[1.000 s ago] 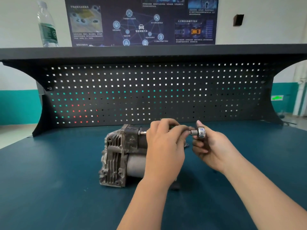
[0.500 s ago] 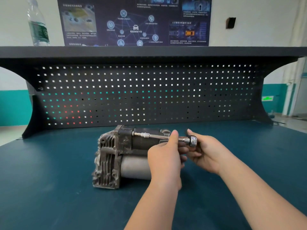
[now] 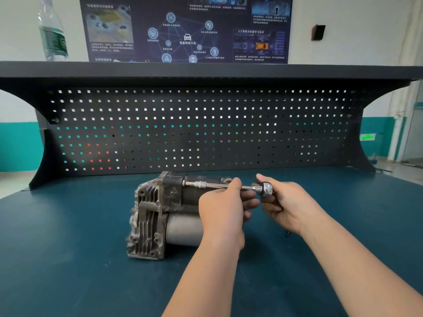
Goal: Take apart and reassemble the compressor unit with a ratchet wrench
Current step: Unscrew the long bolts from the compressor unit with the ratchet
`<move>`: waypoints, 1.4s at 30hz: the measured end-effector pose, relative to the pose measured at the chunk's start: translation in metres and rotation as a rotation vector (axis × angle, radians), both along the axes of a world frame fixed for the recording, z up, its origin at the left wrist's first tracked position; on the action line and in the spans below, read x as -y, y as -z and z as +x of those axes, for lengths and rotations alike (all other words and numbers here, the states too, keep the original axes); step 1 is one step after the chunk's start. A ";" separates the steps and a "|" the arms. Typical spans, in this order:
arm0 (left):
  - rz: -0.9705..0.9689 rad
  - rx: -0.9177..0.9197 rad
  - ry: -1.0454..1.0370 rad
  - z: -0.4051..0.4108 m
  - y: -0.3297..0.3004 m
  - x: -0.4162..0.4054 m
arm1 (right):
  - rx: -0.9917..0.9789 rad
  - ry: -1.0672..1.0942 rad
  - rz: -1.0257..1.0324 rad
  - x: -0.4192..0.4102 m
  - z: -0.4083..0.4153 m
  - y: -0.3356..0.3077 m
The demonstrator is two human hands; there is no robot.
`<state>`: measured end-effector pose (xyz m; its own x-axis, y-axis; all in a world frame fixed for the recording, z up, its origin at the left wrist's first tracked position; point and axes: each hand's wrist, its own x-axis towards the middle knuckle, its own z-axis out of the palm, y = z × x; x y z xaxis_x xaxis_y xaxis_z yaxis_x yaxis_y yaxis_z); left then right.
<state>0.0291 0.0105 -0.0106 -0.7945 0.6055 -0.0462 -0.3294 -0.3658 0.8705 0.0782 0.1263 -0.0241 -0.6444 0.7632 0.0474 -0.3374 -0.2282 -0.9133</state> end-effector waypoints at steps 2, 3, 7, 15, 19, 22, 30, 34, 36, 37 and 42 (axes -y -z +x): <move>0.029 0.021 0.009 0.001 0.000 0.000 | -0.021 0.008 0.052 0.002 -0.001 -0.002; 0.042 0.032 0.013 0.002 0.000 -0.001 | -0.033 0.028 0.119 0.003 0.000 -0.005; 0.083 0.068 0.033 0.003 -0.001 0.000 | -0.150 0.116 0.546 0.005 0.009 -0.020; 0.145 0.114 0.045 0.004 0.000 0.001 | -0.146 0.247 0.614 0.012 0.011 -0.015; 0.183 0.155 0.056 0.005 0.000 0.002 | -0.045 0.112 0.080 0.010 -0.001 -0.003; 0.194 0.151 0.042 0.004 0.000 0.001 | -0.078 -0.019 -0.179 0.009 -0.002 0.004; 0.101 0.012 0.032 0.001 0.008 -0.003 | -0.153 0.248 0.672 0.019 0.015 -0.017; 0.098 0.012 0.018 0.002 0.008 -0.003 | -0.177 0.254 0.651 0.025 0.021 -0.018; 0.081 -0.005 0.015 0.002 0.008 -0.002 | -0.188 0.243 0.631 0.027 0.022 -0.017; 0.072 -0.011 0.017 0.001 0.009 -0.002 | -0.192 0.239 0.624 0.027 0.022 -0.016; 0.075 -0.003 0.022 0.001 0.007 0.000 | -0.205 0.209 0.607 0.027 0.023 -0.016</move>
